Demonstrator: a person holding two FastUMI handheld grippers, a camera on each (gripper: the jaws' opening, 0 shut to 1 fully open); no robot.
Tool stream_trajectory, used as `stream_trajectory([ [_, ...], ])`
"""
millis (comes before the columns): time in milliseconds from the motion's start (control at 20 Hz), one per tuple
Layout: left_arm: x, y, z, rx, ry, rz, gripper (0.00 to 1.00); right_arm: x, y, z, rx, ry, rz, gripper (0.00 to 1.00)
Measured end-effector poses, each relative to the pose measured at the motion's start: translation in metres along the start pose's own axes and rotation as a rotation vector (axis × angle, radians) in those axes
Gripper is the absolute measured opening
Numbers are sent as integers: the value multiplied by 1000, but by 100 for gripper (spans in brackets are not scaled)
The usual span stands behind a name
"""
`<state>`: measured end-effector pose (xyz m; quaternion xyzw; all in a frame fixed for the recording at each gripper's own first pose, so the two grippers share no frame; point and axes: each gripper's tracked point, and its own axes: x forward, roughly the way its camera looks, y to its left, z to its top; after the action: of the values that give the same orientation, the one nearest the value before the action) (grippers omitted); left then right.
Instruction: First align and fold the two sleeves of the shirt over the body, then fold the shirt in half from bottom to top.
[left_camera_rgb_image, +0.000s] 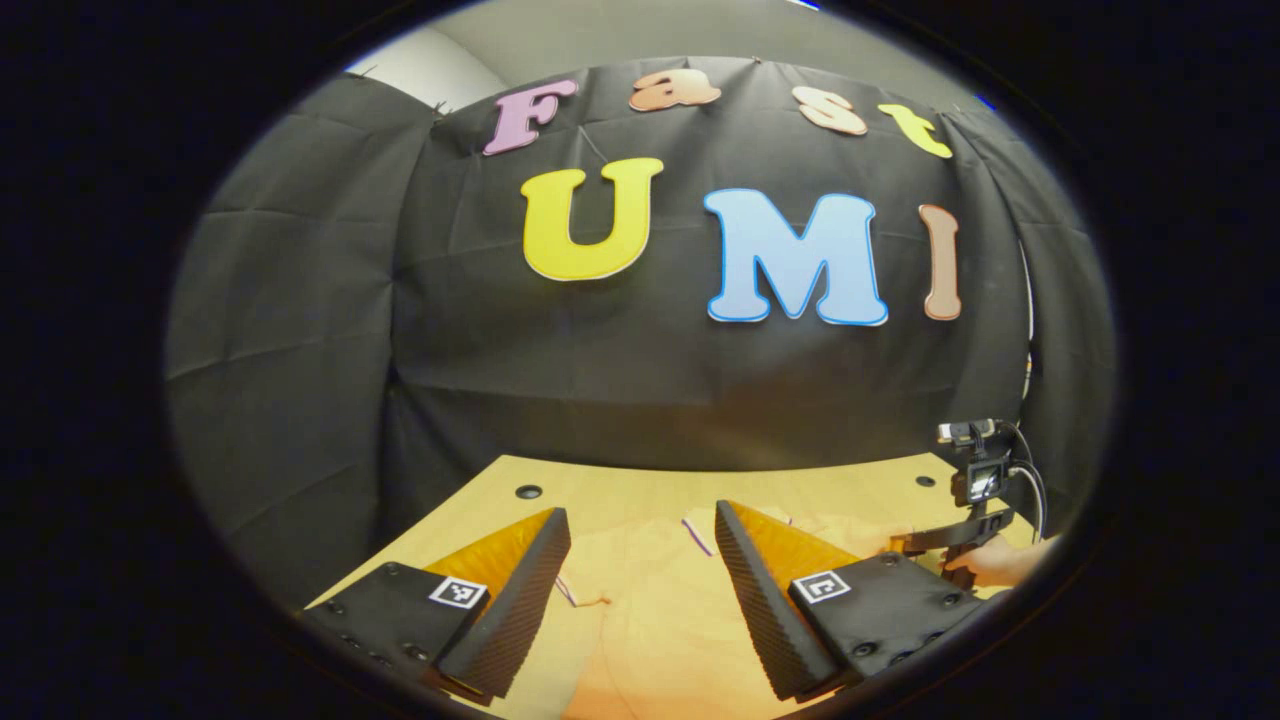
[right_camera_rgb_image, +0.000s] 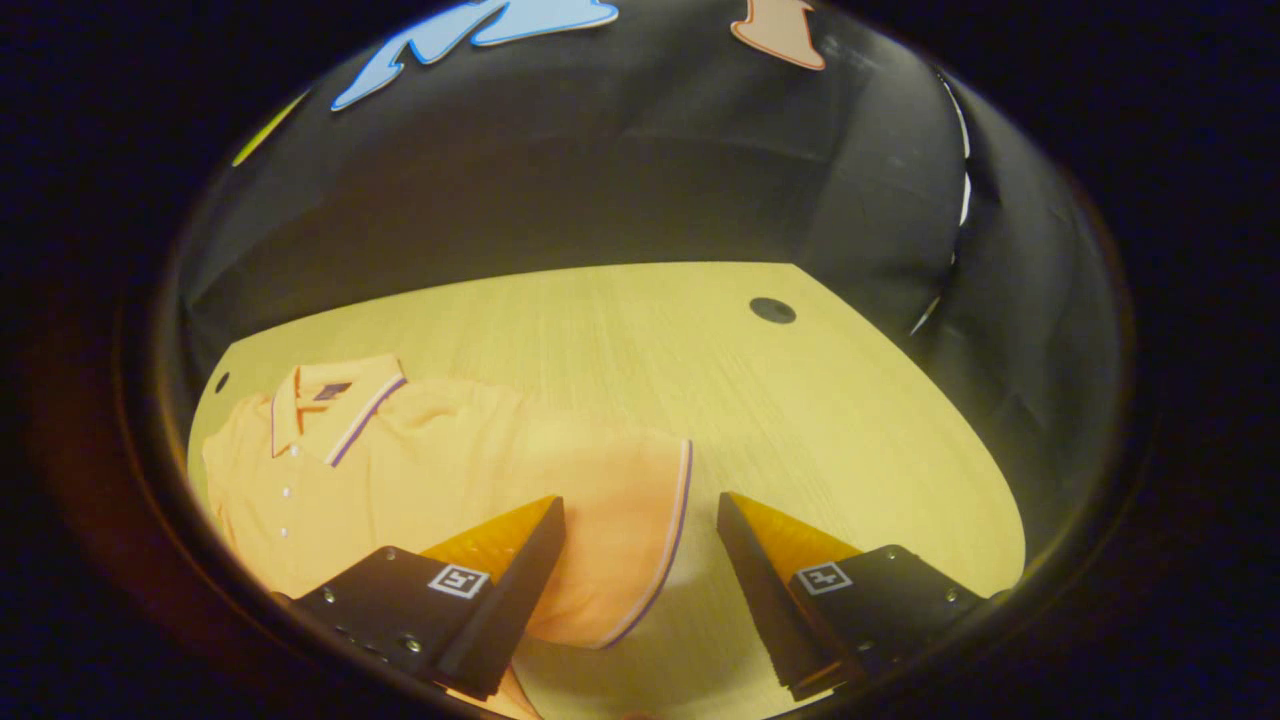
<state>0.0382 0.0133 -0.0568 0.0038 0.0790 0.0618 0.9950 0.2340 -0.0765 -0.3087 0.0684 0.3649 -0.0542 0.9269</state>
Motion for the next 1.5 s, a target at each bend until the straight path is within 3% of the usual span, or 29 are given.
stream_trajectory([
  [200, -3, 8, -1, 1, 3, 23, 95, 1, 5, -3, 27, 4, 30, 95],
  [350, -4, 9, -2, -5, 5, 28, 95, 2, 11, -5, 51, 11, 51, 76],
  [400, -5, 8, -2, -7, 4, 28, 95, 0, 10, -5, 55, 14, 51, 76],
  [450, -5, 8, -2, -6, 2, 28, 95, 0, 9, -3, 68, 18, 53, 48],
  [550, -7, 7, -2, -4, 1, 27, 95, 1, 11, -4, 77, 21, 60, 40],
  [600, -7, 7, -3, -2, 2, 28, 95, -2, 12, -2, 88, 19, 64, 20],
  [700, -9, 7, -5, -2, 6, 31, 95, -1, 13, -1, 92, 18, 60, 17],
  [750, -11, 8, -7, -4, 9, 33, 95, -3, 13, 2, 87, 10, 58, 5],
  [1050, -21, 12, -4, -10, -2, 56, 95, -29, 25, 33, -2, -90, 78, 5],
  [1500, -38, 18, -7, -24, -17, 72, 96, -71, 88, 59, -138, -194, 184, 5],
])
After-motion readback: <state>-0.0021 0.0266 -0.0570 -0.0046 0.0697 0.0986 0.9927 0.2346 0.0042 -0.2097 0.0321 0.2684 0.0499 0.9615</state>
